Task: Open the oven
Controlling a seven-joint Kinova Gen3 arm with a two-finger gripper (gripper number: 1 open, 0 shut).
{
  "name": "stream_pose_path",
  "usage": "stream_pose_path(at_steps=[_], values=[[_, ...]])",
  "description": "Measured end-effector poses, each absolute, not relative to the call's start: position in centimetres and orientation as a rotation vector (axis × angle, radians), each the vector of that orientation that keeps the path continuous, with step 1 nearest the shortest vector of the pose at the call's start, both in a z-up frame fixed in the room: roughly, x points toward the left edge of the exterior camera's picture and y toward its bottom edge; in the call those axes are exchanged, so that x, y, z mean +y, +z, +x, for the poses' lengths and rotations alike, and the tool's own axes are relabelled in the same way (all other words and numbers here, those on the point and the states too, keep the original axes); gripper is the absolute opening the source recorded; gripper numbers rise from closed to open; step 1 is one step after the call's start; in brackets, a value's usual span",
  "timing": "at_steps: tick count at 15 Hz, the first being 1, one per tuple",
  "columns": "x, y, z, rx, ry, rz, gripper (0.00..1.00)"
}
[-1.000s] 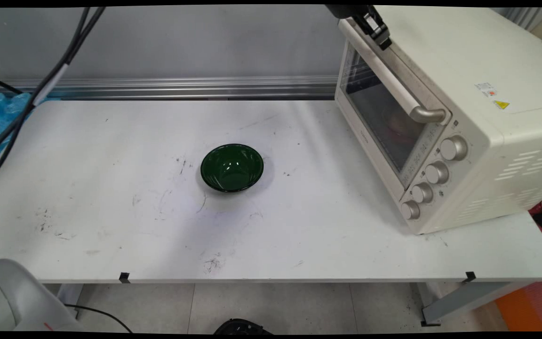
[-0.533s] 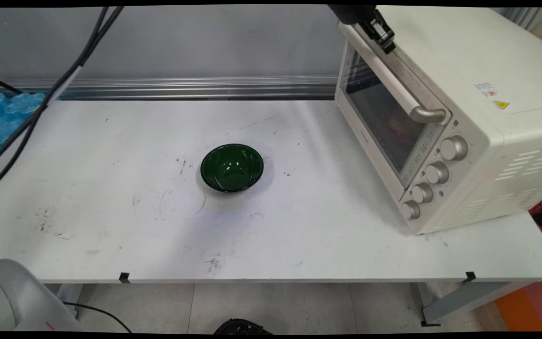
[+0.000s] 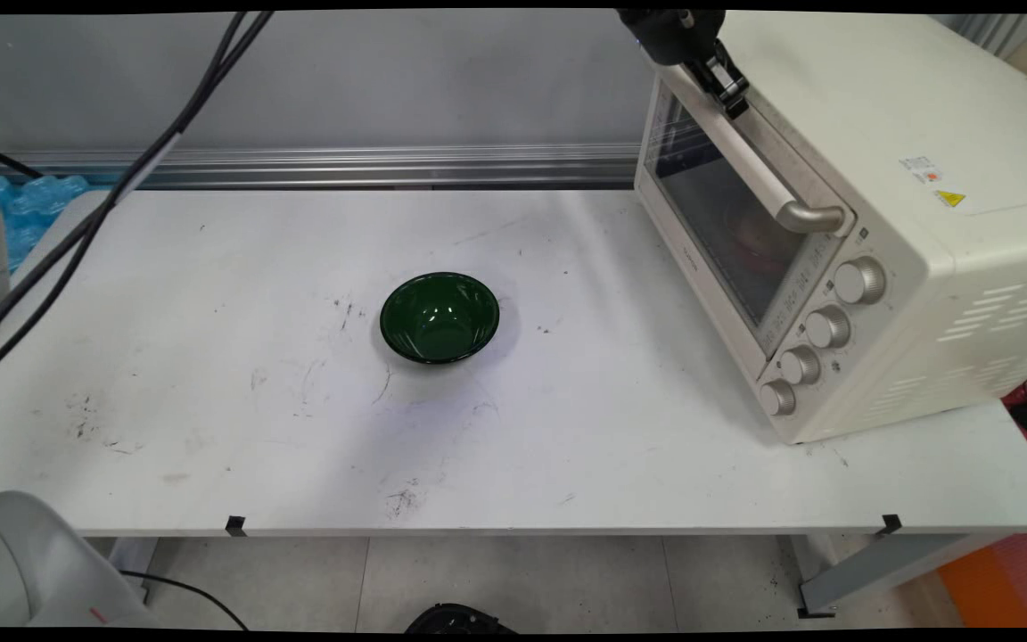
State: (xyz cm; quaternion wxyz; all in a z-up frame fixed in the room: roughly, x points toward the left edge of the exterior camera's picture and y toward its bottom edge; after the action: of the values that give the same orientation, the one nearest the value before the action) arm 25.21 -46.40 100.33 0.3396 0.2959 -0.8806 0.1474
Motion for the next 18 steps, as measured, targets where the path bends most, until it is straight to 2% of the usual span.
stream_pose_path(at_steps=[18], values=[[-45.6, 99.7, 26.4, -2.347, 0.388, 0.769, 0.0]])
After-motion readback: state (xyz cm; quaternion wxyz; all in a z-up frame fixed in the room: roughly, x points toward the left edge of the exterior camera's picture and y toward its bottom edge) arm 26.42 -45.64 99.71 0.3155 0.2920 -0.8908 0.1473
